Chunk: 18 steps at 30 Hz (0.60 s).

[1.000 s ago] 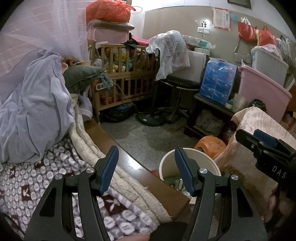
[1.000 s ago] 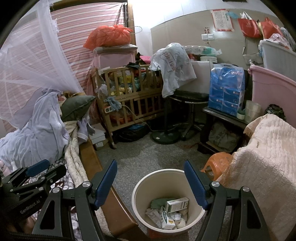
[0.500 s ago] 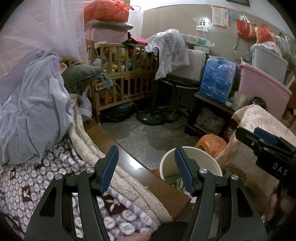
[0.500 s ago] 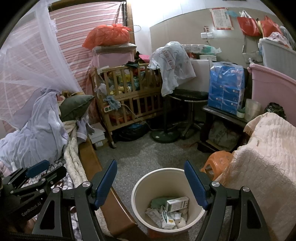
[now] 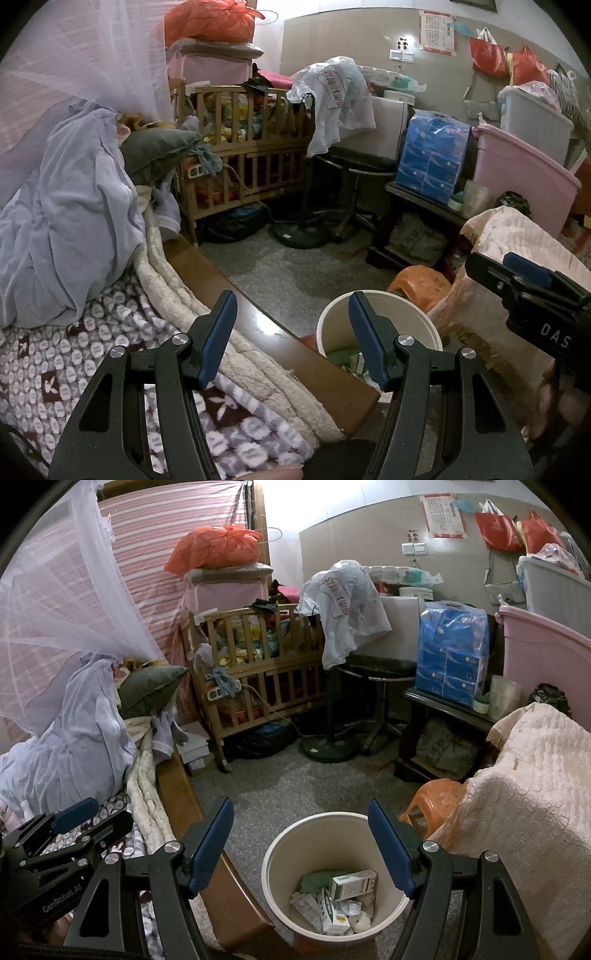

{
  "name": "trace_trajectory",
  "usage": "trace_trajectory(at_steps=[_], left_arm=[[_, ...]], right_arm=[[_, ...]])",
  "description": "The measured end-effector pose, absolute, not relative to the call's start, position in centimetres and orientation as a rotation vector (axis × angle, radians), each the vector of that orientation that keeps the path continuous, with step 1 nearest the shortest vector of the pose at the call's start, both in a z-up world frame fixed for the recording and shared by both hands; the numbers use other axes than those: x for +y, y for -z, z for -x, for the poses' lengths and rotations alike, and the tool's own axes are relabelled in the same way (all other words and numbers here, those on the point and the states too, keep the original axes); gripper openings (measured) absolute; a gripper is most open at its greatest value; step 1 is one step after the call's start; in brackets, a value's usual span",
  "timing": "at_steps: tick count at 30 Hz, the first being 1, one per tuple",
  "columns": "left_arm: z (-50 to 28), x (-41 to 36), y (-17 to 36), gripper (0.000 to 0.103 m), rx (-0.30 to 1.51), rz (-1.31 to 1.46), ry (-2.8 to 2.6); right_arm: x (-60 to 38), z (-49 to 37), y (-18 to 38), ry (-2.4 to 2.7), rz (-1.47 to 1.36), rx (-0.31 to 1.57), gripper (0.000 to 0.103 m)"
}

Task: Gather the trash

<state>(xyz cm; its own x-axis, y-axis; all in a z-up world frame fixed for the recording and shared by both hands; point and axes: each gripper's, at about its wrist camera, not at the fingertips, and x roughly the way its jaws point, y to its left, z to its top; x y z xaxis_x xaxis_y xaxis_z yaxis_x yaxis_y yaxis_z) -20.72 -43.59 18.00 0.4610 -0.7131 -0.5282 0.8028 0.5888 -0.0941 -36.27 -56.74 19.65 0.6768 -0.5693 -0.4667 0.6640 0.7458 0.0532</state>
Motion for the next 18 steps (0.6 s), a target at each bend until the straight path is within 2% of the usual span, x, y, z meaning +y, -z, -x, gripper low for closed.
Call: trace_trajectory(at_steps=[18], left_arm=[[20.1, -42.1, -17.3, 0.062, 0.565, -0.180, 0.930]], right_arm=[[-56.4, 36.6, -18.8, 0.687, -0.217, 0.469, 0.073]])
